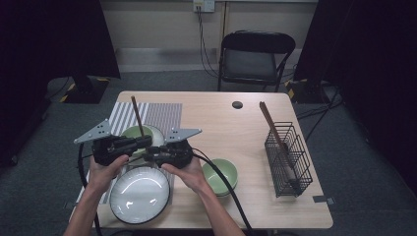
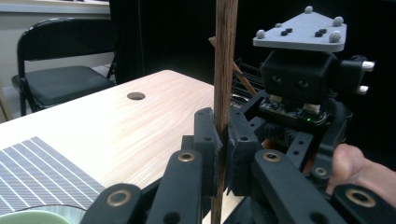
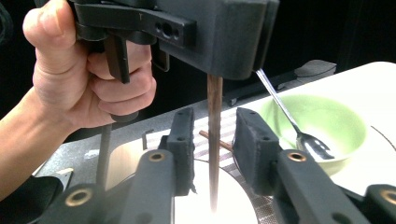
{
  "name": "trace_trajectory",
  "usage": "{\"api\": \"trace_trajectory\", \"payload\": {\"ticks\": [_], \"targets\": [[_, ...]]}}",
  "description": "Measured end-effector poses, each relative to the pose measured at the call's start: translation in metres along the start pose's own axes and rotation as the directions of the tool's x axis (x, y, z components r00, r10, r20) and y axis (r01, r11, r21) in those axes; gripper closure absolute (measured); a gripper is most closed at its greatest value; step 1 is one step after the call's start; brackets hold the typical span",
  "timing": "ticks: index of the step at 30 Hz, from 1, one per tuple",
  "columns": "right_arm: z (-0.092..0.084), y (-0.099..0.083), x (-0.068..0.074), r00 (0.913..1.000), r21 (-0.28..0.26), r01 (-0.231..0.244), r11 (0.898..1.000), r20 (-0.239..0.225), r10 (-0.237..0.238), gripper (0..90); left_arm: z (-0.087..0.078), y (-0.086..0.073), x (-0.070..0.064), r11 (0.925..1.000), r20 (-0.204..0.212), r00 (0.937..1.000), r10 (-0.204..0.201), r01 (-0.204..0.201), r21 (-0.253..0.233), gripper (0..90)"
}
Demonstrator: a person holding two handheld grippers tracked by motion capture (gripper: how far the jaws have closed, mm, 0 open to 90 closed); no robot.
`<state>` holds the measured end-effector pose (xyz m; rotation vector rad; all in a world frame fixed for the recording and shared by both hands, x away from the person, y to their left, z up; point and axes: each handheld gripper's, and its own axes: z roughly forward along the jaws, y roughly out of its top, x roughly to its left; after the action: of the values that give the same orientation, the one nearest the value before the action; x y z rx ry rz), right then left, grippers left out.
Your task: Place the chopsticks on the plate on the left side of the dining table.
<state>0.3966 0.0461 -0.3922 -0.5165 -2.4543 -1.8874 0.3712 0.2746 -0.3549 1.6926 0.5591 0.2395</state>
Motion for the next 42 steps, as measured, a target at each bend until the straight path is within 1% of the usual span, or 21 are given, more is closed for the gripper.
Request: {"api": "trace_trajectory", "payload": {"ticks": [2,4,6,8,10,12,13,14,18,19,20,21,22,25,27,28,29,34,37,38,42], "targets": [[0.002,-0.001,-0.001,1.0000,-0.002,-0.004,1.000,-0.006,0.004,72.3,0.001,0.000,-0.001,1.0000,0.009,0.9999,-0.008,0.008,-0.003,85.0],[0.003,-0.001,-0.002,0.9995,-0.017,-0.015,1.000,-0.028,0.014,74.7,0.001,0.000,-0.001,1.0000,0.015,0.9999,-0.004,0.004,-0.002,85.0],[0.003,-0.001,0.000,0.9998,-0.012,0.004,1.000,-0.018,-0.004,76.2,0.001,0.000,-0.001,1.0000,0.017,0.9999,-0.001,0.001,-0.002,85.0],[0.005,-0.002,-0.001,0.9998,0.001,0.012,1.000,-0.018,-0.012,78.3,0.000,0.001,-0.001,1.0000,0.019,0.9998,0.002,-0.002,-0.008,85.0],[0.006,-0.003,-0.002,0.9999,0.008,0.007,1.000,-0.016,-0.007,79.7,0.000,0.001,-0.001,1.0000,0.019,0.9998,-0.002,0.002,-0.007,85.0],[0.006,-0.003,-0.001,0.9996,0.002,0.006,1.000,-0.028,-0.006,84.7,0.001,0.000,-0.001,0.9999,0.022,0.9997,-0.013,0.013,-0.006,85.1],[0.006,-0.003,0.000,0.9995,0.001,0.007,1.000,-0.029,-0.007,85.6,0.001,0.000,-0.001,0.9999,0.022,0.9997,-0.012,0.012,-0.002,85.0],[0.007,-0.003,0.001,0.9995,0.003,0.017,1.000,-0.025,-0.017,86.0,0.001,0.000,-0.001,1.0000,0.020,0.9998,-0.007,0.007,-0.003,85.0],[0.005,-0.003,0.001,0.9999,0.008,0.011,1.000,-0.012,-0.010,86.3,-0.001,-0.001,0.001,0.9997,0.008,0.9998,-0.020,0.020,-0.012,83.5],[0.005,-0.002,0.001,0.9998,0.005,0.014,1.000,-0.014,-0.014,86.4,-0.002,-0.001,0.002,0.9997,0.004,0.9998,-0.019,0.019,-0.016,82.2],[0.004,-0.002,0.002,0.9997,0.003,0.016,1.000,-0.016,-0.016,86.4,-0.003,0.000,0.002,0.9997,-0.006,0.9998,-0.018,0.018,-0.016,78.4],[0.003,-0.001,0.002,0.9997,0.005,0.021,1.000,-0.011,-0.021,86.4,-0.003,0.000,0.002,0.9996,-0.005,0.9998,-0.021,0.021,-0.017,76.3],[0.003,-0.001,0.003,0.9996,0.003,0.027,1.000,-0.009,-0.027,86.4,-0.003,0.000,0.002,0.9997,-0.010,0.9998,-0.019,0.019,-0.015,75.5],[0.002,-0.001,0.003,0.9996,0.007,0.027,1.000,-0.006,-0.027,86.4,-0.003,-0.001,0.002,0.9997,-0.031,0.9993,-0.022,0.021,-0.013,69.3],[0.001,-0.001,0.003,0.9996,0.012,0.028,1.000,-0.001,-0.028,86.4,-0.002,-0.001,0.004,0.9997,-0.057,0.9981,-0.023,0.022,-0.005,61.5],[0.000,-0.001,0.003,0.9995,0.019,0.032,0.999,0.006,-0.033,86.5,-0.003,-0.002,0.005,0.9997,-0.052,0.9983,-0.026,0.026,0.001,60.3],[0.000,-0.002,0.003,0.9994,0.021,0.033,0.999,0.009,-0.034,86.4,-0.003,-0.002,0.005,0.9994,-0.048,0.9983,-0.033,0.033,-0.007,60.3],[-0.004,-0.001,0.005,0.9992,0.020,0.039,0.999,0.010,-0.040,86.4,-0.005,-0.001,0.006,0.9995,-0.055,0.9980,-0.031,0.031,-0.011,56.0],[-0.006,0.000,0.006,0.9991,0.021,0.042,0.999,0.006,-0.043,86.4,-0.005,-0.001,0.006,0.9979,-0.041,0.9971,-0.063,0.063,-0.013,51.5],[-0.006,0.000,0.007,0.9992,0.023,0.040,0.999,0.003,-0.040,86.5,-0.005,-0.001,0.006,0.9983,-0.047,0.9972,-0.057,0.057,-0.008,49.4],[-0.002,-0.006,0.007,0.9992,0.037,0.040,0.999,-0.009,-0.040,86.5,-0.007,0.001,0.005,0.9990,-0.032,0.9986,-0.041,0.041,-0.019,44.2]]}}
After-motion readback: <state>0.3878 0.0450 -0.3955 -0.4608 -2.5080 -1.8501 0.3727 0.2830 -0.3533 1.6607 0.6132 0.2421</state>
